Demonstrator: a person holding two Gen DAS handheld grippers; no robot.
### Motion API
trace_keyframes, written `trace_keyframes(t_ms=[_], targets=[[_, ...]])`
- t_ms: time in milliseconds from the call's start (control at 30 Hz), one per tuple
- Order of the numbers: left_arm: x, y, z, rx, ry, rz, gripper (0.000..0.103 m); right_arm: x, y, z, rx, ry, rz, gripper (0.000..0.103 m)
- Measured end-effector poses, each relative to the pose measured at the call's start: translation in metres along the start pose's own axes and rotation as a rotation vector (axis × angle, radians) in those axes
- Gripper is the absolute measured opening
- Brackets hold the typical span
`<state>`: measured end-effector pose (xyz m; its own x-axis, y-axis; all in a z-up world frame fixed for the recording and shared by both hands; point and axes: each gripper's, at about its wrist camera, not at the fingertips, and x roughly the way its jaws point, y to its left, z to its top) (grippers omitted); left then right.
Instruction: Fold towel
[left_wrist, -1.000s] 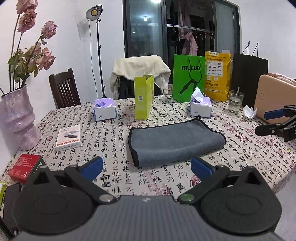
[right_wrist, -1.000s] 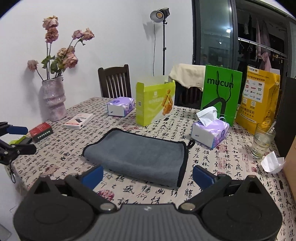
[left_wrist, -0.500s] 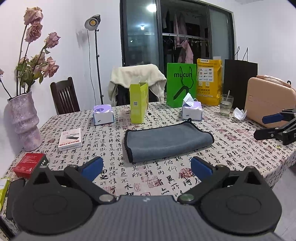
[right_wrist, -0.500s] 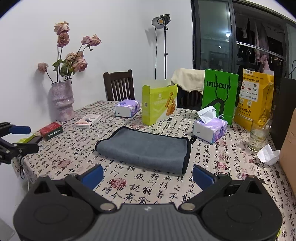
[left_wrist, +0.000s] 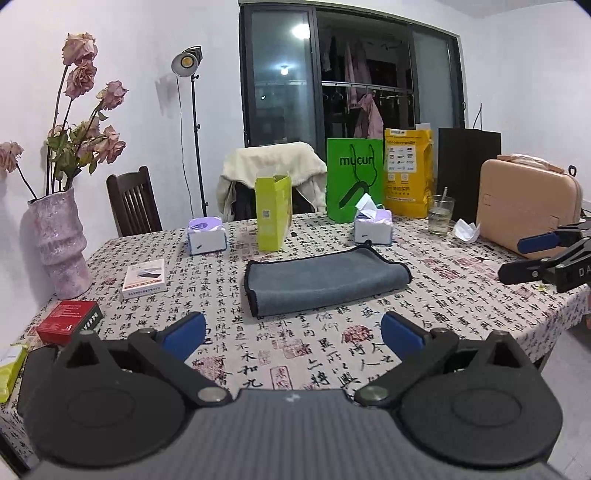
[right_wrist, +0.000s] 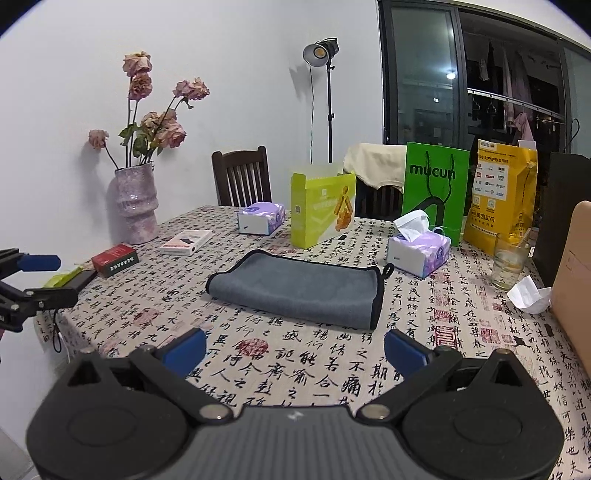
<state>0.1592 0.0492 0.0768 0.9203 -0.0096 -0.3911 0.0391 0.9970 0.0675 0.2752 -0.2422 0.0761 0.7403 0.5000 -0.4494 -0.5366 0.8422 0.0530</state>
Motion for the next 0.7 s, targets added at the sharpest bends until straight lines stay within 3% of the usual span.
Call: trace_keyframes(t_ms=[700], targets=[[-0.035,-0.017,-0.021,0.011,-0.053,0.012,0.103,-0.031,0.025,-0.026,0.02,-0.035,0.011,0.103]])
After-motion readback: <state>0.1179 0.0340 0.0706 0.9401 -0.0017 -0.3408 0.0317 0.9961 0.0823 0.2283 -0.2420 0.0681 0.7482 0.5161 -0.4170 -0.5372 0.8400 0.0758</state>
